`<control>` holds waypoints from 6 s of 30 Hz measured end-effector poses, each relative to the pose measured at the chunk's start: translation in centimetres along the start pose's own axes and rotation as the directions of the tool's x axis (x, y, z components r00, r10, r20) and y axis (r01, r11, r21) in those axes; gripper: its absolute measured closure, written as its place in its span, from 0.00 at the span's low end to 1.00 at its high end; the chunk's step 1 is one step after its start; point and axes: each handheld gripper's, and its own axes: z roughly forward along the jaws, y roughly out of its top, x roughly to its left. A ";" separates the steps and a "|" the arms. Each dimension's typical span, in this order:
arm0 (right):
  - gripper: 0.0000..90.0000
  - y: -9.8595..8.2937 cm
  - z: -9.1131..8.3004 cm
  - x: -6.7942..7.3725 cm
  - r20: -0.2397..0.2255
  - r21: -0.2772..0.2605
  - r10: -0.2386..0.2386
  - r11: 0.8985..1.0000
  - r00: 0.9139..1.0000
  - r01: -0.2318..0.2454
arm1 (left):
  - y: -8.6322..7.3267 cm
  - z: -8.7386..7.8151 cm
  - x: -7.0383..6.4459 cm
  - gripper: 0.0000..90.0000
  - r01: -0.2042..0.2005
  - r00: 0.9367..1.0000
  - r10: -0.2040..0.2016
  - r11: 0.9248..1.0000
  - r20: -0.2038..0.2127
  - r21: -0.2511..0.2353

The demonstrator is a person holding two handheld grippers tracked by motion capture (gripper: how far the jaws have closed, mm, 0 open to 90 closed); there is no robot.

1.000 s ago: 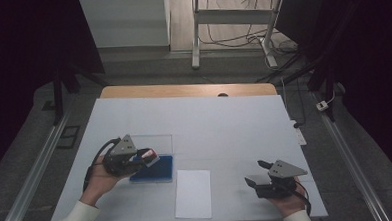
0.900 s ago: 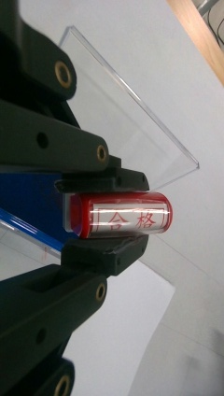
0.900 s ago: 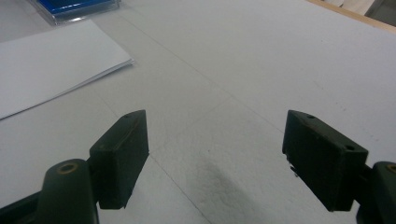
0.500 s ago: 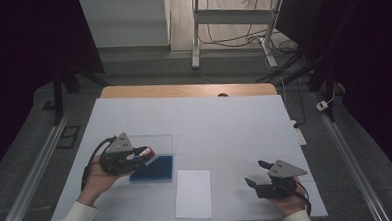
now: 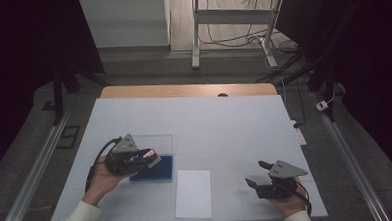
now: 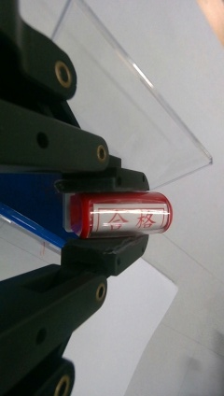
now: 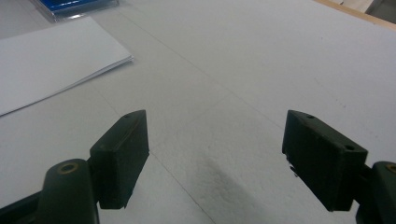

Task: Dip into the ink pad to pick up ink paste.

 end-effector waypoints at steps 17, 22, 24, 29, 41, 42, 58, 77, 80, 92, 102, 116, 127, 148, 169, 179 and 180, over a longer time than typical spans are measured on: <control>0.25 0.0 0.1 0.1 0.000 0.016 -0.007 1.000 1.000 0.007 | -0.7 2.3 0.7 0.78 0.017 1.000 -0.019 0.992 0.019 0.123; 0.25 0.0 0.1 0.0 -0.002 0.016 -0.007 1.000 1.000 0.007 | -0.8 2.7 0.6 0.78 0.010 1.000 -0.011 0.989 0.008 0.151; 0.25 0.0 0.0 0.0 -0.001 0.017 -0.006 1.000 1.000 0.006 | -0.8 2.6 0.6 0.78 0.009 1.000 -0.009 0.987 0.004 0.159; 0.25 0.0 0.0 0.0 -0.001 0.019 -0.007 1.000 1.000 0.007 | -1.0 2.6 0.8 0.78 0.012 1.000 -0.007 0.986 -0.028 0.169; 0.25 -0.1 0.0 0.0 -0.002 0.020 -0.005 1.000 1.000 0.005 | -1.5 3.1 0.5 0.78 -0.006 0.999 0.015 0.984 -0.052 0.176; 0.25 -0.1 0.0 0.0 -0.002 0.020 -0.005 1.000 1.000 0.005 | -1.5 3.1 0.5 0.78 -0.006 0.998 0.016 0.984 -0.054 0.177; 0.25 -0.1 0.1 0.1 0.000 0.031 -0.012 0.999 1.000 0.012 | -1.5 3.4 0.5 0.79 0.000 0.999 0.011 0.981 -0.051 0.196; 0.25 0.1 0.2 0.3 -0.002 0.032 -0.021 0.999 1.000 0.021 | -1.6 3.8 -0.2 0.79 -0.009 0.996 0.028 0.976 -0.086 0.218; 0.25 0.2 0.2 0.4 -0.004 0.027 -0.021 0.999 1.000 0.021 | -1.7 3.8 -0.2 0.79 -0.007 0.996 0.027 0.976 -0.088 0.217; 0.25 0.2 0.2 0.5 -0.005 0.026 -0.027 0.999 1.000 0.027 | -1.8 3.8 -0.2 0.79 -0.006 0.996 0.025 0.978 -0.088 0.210; 0.25 0.3 0.2 0.5 -0.003 0.029 -0.027 0.999 1.000 0.027 | -1.7 3.8 -0.4 0.79 -0.016 0.994 0.038 0.977 -0.099 0.214; 0.26 0.0 0.0 0.2 0.001 0.025 -0.013 1.000 1.000 0.013 | 0.1 0.1 -0.4 0.79 -0.011 0.998 0.015 0.998 -0.066 0.068; 0.26 0.0 -0.1 0.2 0.002 0.025 -0.014 1.000 1.000 0.014 | 0.4 -0.8 -0.3 0.78 0.014 0.999 -0.012 0.998 -0.035 0.058; 0.26 -0.1 -0.1 0.1 0.012 0.024 -0.014 1.000 1.000 0.014 | -0.7 0.7 0.6 0.78 0.040 0.999 -0.036 0.991 -0.040 0.128; 0.26 -0.1 -0.1 0.1 0.010 0.032 -0.018 0.999 1.000 0.017 | -1.3 2.1 0.8 0.78 0.039 0.998 -0.030 0.982 -0.050 0.187; 0.26 -0.1 0.0 0.1 0.010 0.034 -0.017 0.999 1.000 0.017 | -1.7 3.0 0.7 0.78 0.032 0.999 -0.022 0.978 -0.050 0.207; 0.26 -0.1 -0.1 0.1 0.011 0.035 -0.017 0.999 1.000 0.017 | -1.7 3.0 0.7 0.79 0.034 0.998 -0.025 0.978 -0.050 0.205</control>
